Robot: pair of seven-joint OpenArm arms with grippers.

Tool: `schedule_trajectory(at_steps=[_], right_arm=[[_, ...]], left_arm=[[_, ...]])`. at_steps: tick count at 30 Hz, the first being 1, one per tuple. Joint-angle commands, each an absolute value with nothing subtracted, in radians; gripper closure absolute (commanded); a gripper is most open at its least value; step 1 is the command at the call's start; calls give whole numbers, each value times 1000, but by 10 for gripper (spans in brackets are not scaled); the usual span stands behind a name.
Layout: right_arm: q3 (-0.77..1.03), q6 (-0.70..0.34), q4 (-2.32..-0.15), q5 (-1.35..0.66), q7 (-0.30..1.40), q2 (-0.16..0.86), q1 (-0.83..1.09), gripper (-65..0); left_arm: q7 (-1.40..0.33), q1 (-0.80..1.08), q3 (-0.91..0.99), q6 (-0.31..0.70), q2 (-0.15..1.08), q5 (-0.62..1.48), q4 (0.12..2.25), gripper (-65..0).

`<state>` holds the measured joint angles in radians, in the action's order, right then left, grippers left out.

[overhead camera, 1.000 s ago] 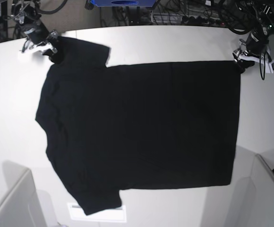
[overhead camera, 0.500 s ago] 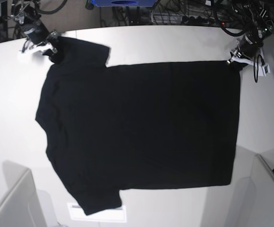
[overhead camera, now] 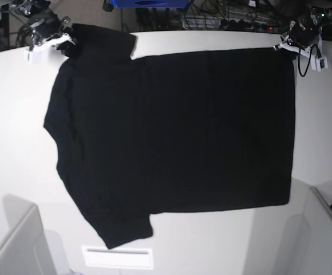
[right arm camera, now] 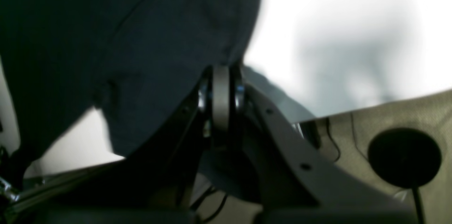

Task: Fold the T-shirt properly
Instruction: 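Lift both shoulder corners and drag the shirt toward the robot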

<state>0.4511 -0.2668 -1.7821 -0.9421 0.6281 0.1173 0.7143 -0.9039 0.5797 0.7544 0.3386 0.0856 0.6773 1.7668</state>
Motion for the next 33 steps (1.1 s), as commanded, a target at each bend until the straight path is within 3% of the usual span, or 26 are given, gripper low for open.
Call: schedule_trajectory(at_steps=[1, 11, 19, 23, 33], right_arm=[[455, -278, -1824, -961, 608, 128, 734, 0], [453, -275, -1988, -961, 610, 110, 737, 0], [466, -259, -1979, -958, 832, 111, 506, 0], [464, -168, -1952, -958, 875, 111, 398, 0], [458, -148, -1753, -957, 954, 117, 137, 0]], left_arm=[[-886, 591, 760, 343, 96, 690, 1808, 0], [-894, 628, 796, 343, 96, 714, 1957, 0], [-995, 521, 819, 335, 108, 857, 1948, 0], [-1013, 470, 819, 292, 108, 834, 1948, 0], [-1013, 374, 819, 286, 108, 834, 1893, 0]])
